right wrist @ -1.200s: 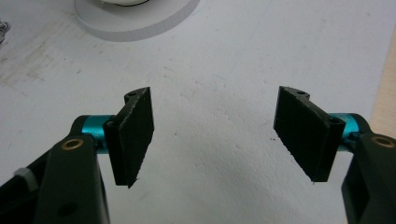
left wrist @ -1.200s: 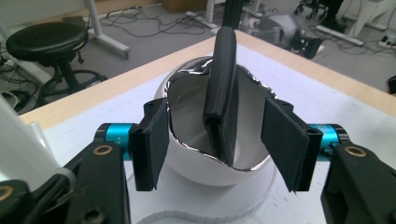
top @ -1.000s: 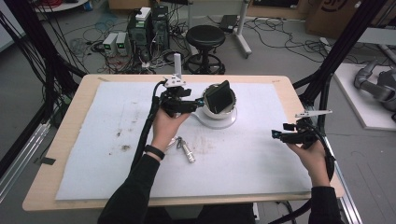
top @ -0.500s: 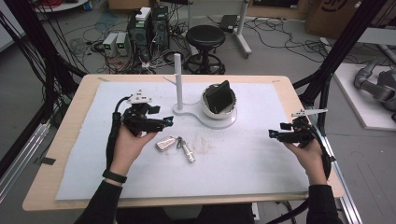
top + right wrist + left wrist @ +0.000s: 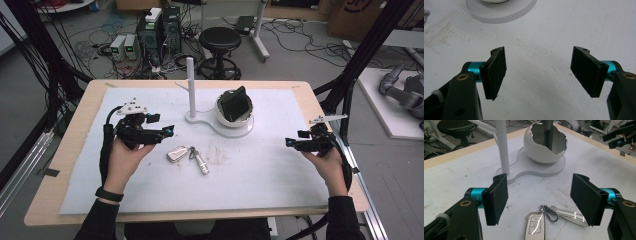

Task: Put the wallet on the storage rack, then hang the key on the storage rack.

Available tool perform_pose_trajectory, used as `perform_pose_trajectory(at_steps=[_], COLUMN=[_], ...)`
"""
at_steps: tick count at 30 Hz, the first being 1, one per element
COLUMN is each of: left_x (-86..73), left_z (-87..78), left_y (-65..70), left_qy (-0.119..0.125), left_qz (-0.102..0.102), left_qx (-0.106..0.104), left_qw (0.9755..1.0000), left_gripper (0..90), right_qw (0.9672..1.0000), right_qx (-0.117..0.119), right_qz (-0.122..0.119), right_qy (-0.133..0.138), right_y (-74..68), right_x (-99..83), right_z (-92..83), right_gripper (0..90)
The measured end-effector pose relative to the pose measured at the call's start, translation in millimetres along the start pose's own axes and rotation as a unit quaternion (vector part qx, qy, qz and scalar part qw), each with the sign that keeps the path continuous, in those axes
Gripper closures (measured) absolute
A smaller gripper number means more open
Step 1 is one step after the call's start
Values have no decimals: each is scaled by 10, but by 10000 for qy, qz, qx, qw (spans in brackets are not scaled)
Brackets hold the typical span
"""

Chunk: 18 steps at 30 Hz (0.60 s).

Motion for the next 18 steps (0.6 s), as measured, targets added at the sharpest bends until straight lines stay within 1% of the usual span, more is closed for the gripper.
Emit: perform_pose_trajectory(at_steps=[3,7,10,13,17,18], left_x=[-13,-11,-9,-18,-43,-50], left_z=[-12,-25,-4,41,104,122], left_y=[-20,-12,6,16,59,84], left_qy=[-14,27,6,-42,-155,-184], left_qz=[18,36,112,135,247,270], left_qx=[13,-52,-205,-344,-539,-626], left_qw=[10000,10000,9997,9993,9981,9975], left_gripper=[304,304,304,304,317,318], right_qw=[10000,10000,10000,10000,10000,10000], right_qx=[-8,9,10,2,6,11], right_qz=[-23,-29,-11,-13,21,21], right_qy=[-16,13,24,-4,-16,-19], right_y=[-4,-17,-16,-8,1,5], right_x=[10,19,21,13,-7,-11], right_z=[13,3,-2,6,13,14], right_gripper=[294,294,294,294,294,294])
Point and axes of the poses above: each handheld gripper's, and its own axes: z roughly forward along the jaws, x roughly out of its top, y roughly to its right, the point moved 4 cm from there along z, roughly forward along the jaws, and after that the axes turned 3 degrees about x, right-handed, at the moved point
